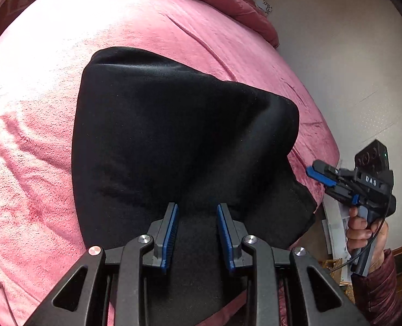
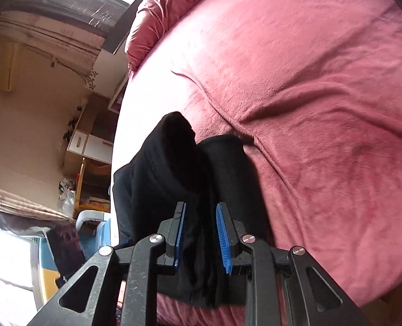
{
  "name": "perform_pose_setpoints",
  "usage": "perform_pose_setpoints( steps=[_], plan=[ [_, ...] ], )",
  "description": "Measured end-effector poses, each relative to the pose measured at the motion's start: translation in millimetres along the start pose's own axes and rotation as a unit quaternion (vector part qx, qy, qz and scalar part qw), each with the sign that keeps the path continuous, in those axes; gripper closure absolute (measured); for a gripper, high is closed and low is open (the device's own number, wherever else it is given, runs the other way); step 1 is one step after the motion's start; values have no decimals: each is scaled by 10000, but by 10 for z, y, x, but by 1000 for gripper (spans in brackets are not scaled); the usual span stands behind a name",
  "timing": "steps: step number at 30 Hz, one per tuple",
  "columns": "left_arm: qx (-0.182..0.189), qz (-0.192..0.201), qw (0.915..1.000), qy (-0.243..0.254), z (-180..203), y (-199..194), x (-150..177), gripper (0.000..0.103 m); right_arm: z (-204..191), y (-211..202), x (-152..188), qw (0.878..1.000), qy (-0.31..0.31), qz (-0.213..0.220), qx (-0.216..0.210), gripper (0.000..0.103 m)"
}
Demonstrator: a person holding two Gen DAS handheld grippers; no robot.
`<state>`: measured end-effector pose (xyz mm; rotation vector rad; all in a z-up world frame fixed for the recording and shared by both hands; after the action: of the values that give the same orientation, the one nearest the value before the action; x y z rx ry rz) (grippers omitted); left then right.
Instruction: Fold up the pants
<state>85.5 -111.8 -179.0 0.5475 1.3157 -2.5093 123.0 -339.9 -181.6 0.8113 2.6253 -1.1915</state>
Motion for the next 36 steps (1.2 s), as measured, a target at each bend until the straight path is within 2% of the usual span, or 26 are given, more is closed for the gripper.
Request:
perform_pose_setpoints(
  steps=[3,5,10,14,15,16,17,19,21,24,25,26,32,34,36],
  plan=[
    [21,79,10000,1,-18,-21,-27,73,-37,-155,225,9999,-50,-146,37,76],
    [43,132,9999,7,-5,-79,-27,73,-51,-228,387,9998,11,-176,101,65],
    [28,266,9996,-42,-56,-189,-28,73,-30,-238,662,9992,183,-322,143,64],
    [33,394,9991,-146,-126,-296,-25,73,-68,-121,702,9978,574,-310,-130,63],
    [23,405,9990,-165,-140,-309,-20,73,-93,-99,687,9973,642,-281,-218,61],
    [20,412,9990,-176,-158,-353,-12,73,-122,-88,662,9969,696,-230,-297,51],
    [15,417,9990,-186,-176,-388,-8,73,-140,-69,636,9962,770,-176,-361,36],
    [16,406,9989,-213,-196,-399,8,73,-154,-18,588,9959,833,-99,-341,31],
    [13,411,9990,-186,-175,-394,7,73,-201,45,566,9976,645,-94,-213,36],
    [43,435,9990,-65,-123,-411,-7,73,-236,183,592,9987,429,-284,23,61],
    [52,451,9990,-24,-105,-412,-14,73,-242,219,604,9989,309,-336,128,79],
    [50,457,9989,14,-92,-405,-18,73,-259,236,615,9989,208,-384,191,86],
    [193,562,9982,37,-17,-436,-106,73,-548,-66,374,9966,-738,57,365,90],
    [116,416,9990,70,-19,-359,-72,73,-428,-66,341,9941,-878,45,643,91],
    [167,38,9998,141,17,-180,57,73,-252,30,379,9914,-886,-139,954,91]
  ],
)
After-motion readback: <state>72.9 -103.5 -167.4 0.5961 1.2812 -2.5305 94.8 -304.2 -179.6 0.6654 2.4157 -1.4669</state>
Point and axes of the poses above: each gripper's, at about its wrist camera, not at the fingertips, and y roughly the way its jaws point, z to its right, x to its underside, the point moved 10 cm from there along y, roughly the way its jaws point, and after that the axes turned 7 degrees about z, right-handed, at the moved point
